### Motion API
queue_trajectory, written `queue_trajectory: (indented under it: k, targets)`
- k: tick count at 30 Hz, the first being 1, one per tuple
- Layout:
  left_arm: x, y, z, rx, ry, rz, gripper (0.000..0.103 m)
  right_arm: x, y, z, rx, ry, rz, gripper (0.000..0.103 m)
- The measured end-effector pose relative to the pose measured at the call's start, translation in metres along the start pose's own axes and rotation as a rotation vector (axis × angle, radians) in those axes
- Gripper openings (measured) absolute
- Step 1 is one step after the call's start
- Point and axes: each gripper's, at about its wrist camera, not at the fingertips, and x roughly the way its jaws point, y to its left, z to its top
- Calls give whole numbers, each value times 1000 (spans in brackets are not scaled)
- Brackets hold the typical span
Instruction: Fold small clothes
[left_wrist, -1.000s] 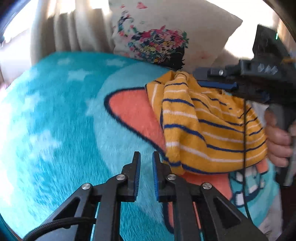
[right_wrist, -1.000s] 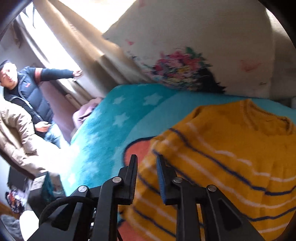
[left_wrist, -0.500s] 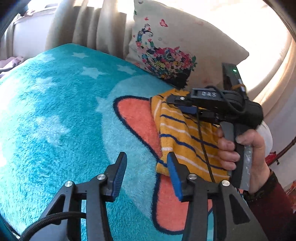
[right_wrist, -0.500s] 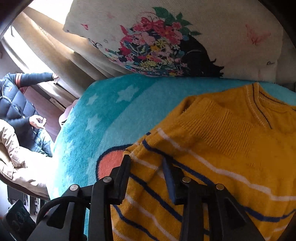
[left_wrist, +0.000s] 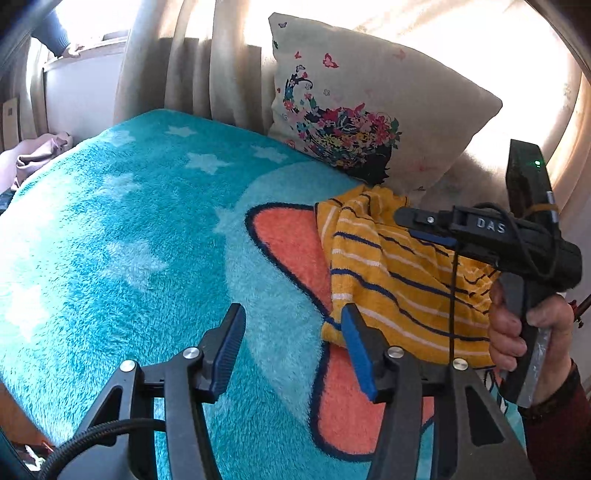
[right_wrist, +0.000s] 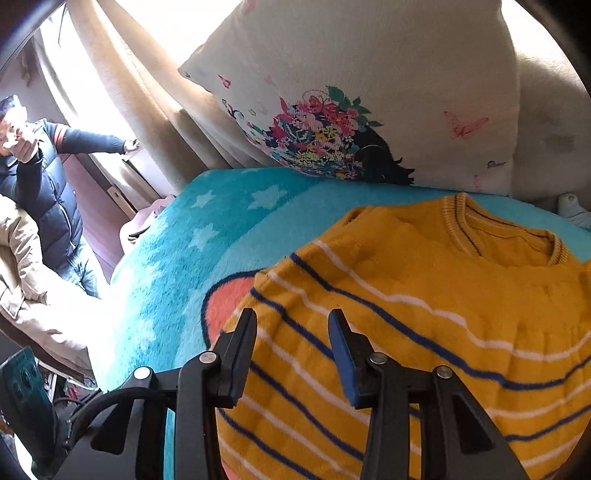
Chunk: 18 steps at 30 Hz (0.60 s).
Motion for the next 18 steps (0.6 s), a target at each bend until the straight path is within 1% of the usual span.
queue_trajectory:
  k: [4,10,14,18]
  targets:
    - [-2,-4,-1,-4,0,11,55,-4,-1,-5,-5,2,-2,44]
    - [-6,-8,-3,-9,-11,24,57,-9,2,-13,-38,-17,-51,46]
    - [-4,-10,-5,-9,-8,32,58,-17,5,-20,-83,-54,-111,50]
    - [1,-10,-7,-24,5,24,59,-22,3,-26,-107,-72,-153,51]
